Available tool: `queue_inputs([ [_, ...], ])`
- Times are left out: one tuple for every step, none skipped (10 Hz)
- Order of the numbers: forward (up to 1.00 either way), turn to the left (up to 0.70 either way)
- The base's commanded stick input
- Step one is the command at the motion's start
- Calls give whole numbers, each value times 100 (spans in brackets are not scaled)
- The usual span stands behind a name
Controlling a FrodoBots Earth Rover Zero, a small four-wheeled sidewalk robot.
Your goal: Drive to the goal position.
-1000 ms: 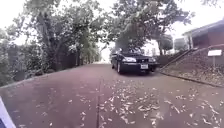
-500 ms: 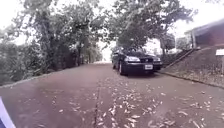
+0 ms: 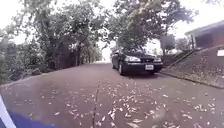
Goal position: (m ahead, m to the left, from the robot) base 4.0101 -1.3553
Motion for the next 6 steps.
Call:
queue_inputs([
  [70,0],
  [70,0],
  [70,0],
  [70,0],
  [70,0],
  [70,0],
])
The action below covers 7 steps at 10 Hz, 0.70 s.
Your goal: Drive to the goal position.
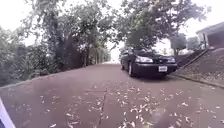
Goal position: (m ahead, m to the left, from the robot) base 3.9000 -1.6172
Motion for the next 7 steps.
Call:
queue_inputs([
  [70,0],
  [70,12],
  [70,28],
  [70,23],
  [70,2],
  [70,0],
  [70,0],
])
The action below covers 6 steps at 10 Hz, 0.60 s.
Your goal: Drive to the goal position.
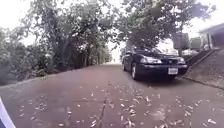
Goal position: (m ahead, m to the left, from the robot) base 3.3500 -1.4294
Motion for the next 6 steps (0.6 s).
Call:
queue_inputs([
  [70,0],
  [70,0],
  [70,0],
  [70,0],
  [70,0],
  [70,0],
])
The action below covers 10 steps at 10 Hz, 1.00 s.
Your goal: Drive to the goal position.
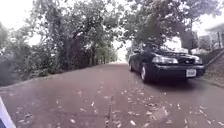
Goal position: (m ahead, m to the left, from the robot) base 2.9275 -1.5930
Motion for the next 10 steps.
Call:
queue_inputs([
  [70,0],
  [70,0],
  [70,0],
  [70,0],
  [70,6],
  [70,35],
  [70,35],
  [70,35],
  [70,6],
  [70,0],
])
